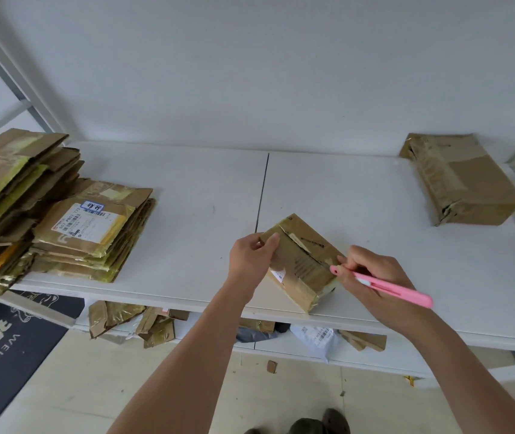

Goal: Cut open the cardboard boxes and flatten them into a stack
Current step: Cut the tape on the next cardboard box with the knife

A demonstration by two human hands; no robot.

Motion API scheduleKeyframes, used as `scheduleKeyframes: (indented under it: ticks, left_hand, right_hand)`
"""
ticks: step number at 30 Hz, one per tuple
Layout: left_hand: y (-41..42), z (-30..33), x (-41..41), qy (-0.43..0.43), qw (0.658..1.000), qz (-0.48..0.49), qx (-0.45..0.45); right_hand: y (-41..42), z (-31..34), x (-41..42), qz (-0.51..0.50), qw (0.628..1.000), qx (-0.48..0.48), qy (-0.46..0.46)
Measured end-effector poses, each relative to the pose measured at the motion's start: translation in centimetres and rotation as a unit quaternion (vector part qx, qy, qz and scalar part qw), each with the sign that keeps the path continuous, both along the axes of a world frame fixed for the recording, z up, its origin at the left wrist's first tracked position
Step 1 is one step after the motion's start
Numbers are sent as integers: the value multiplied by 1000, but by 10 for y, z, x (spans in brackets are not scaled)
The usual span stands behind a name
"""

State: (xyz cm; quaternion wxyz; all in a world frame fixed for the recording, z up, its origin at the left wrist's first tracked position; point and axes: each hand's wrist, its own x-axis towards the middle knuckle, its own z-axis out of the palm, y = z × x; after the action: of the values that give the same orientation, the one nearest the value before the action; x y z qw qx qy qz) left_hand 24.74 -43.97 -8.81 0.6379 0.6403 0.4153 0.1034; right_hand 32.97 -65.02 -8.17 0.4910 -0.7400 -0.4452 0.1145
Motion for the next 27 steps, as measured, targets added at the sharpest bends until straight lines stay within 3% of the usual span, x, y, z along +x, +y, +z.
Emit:
scheduleKeyframes:
  ticks: [7,12,15,20,24,27]
  left_hand:
    - [-1,4,0,5,1000,-3,6]
    - [0,5,-1,8,1000,-6,0]
    - [6,4,3,3,1000,21,14]
    - [0,4,6,26,998,4,54]
    - [-6,5,-2,77,990,-38,108]
    - [-6,13,-4,88,970,-109,197]
  right_hand:
    - [-13,12,-6,11,998,-6,-66]
    - [-29,21,-11,-5,999,-16,-30]
    - [-51,21,-13,-80,996,-15,34]
    - [-56,11,-23,-255,955,113,98]
    - [-47,3,-26,-288,935,164,128]
    - [-45,-1,-28,-305,924,171,154]
